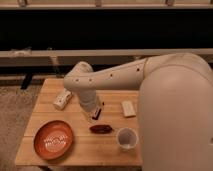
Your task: Place the pepper in the ceramic bowl
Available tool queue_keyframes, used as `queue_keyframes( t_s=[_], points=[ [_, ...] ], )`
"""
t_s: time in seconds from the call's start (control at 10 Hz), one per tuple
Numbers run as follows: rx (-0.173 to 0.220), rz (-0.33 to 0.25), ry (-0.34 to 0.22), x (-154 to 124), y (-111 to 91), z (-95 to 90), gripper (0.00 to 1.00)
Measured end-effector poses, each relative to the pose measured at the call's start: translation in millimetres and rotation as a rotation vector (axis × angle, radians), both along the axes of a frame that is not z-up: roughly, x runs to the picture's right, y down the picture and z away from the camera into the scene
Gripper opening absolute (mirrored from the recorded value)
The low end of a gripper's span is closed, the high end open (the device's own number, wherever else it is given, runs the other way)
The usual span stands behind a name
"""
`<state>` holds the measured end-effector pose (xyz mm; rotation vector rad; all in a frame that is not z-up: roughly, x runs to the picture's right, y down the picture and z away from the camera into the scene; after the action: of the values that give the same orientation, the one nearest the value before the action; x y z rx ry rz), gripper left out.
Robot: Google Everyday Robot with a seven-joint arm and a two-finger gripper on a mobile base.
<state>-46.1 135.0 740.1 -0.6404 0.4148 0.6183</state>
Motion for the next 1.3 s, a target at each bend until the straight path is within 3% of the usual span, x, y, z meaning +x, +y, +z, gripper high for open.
queue_keyframes(
  t_s=[0.3, 0.8, 1.3],
  points=[
    [-0.05, -0.04, -0.032, 2.3, 25.3, 17.9, 0.65],
    [-0.157, -0.046, 0.042, 30.2, 62.3, 39.3, 0.65],
    [-0.179, -0.022, 0.103, 35.3, 86.7, 57.2, 0.65]
  ],
)
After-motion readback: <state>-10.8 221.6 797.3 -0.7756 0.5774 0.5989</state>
